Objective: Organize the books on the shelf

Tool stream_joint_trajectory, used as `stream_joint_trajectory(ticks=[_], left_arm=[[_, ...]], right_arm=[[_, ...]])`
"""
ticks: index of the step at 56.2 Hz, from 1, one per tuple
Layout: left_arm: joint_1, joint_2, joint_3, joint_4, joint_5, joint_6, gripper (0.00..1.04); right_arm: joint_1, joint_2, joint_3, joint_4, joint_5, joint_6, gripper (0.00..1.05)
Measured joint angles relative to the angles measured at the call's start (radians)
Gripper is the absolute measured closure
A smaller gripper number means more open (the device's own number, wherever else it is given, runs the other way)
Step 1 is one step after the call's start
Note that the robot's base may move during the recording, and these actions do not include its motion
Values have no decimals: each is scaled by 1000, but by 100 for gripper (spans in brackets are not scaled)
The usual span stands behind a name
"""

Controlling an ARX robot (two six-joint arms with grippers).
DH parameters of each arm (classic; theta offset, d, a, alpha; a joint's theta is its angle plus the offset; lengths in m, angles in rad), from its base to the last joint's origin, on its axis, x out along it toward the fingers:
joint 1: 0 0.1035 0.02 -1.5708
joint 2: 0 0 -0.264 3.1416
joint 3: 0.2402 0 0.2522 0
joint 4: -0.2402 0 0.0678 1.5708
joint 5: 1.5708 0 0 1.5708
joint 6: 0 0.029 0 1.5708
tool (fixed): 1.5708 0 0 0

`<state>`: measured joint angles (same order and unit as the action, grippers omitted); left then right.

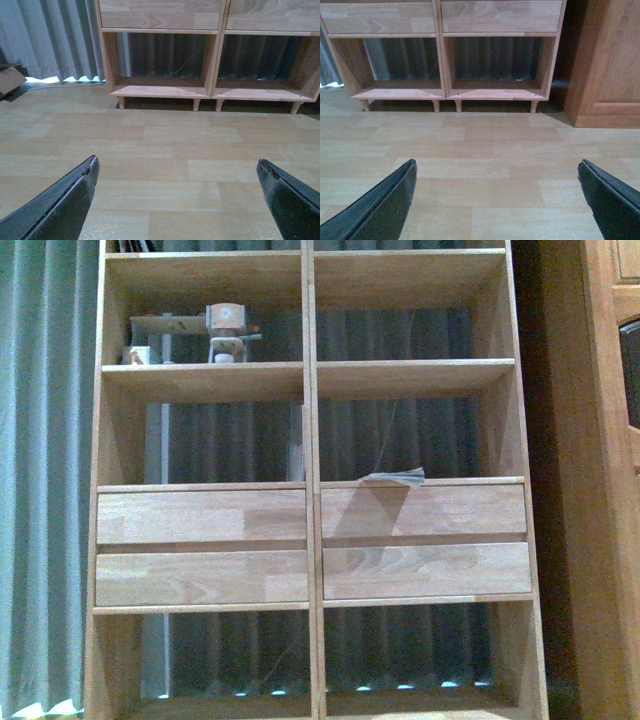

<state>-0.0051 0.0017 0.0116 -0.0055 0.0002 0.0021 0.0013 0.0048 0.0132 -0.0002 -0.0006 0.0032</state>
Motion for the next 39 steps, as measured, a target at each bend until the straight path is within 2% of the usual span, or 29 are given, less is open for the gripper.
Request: stream_joint_trajectory(ticks=[39], left_arm=[[0, 0, 0, 0, 0, 0, 7]], right_arm=[[0, 0, 0, 0, 0, 0, 7]])
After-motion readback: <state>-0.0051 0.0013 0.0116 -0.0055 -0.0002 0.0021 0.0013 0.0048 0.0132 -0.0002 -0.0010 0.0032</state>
